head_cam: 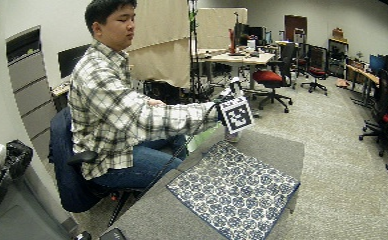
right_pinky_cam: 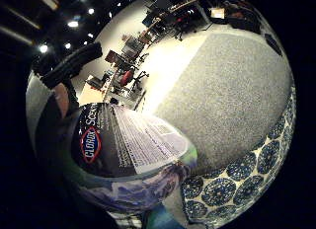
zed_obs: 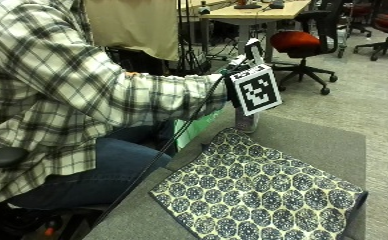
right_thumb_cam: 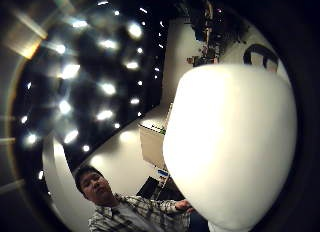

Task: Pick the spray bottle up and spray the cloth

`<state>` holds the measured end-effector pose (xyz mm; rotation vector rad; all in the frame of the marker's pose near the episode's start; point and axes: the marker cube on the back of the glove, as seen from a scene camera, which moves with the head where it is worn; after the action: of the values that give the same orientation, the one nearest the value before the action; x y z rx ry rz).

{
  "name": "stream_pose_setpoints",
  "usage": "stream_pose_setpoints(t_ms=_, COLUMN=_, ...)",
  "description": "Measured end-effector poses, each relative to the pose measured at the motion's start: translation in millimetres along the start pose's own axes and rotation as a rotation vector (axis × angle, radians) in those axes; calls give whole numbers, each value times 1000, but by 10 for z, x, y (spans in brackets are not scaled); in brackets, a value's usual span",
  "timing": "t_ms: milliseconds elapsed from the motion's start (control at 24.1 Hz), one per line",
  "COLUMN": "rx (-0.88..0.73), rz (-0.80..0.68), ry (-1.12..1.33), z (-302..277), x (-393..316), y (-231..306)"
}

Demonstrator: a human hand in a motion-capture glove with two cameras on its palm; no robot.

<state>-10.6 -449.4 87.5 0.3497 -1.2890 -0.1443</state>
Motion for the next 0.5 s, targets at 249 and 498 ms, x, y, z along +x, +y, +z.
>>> stream_pose_setpoints(t_ms=249, rx=-46, rz=-19, ry=30, z=66, x=38, y=21)
stream_pose_setpoints(t_ms=498, rx=-67, rz=-15, ry=61, z=130, x=52, y=1)
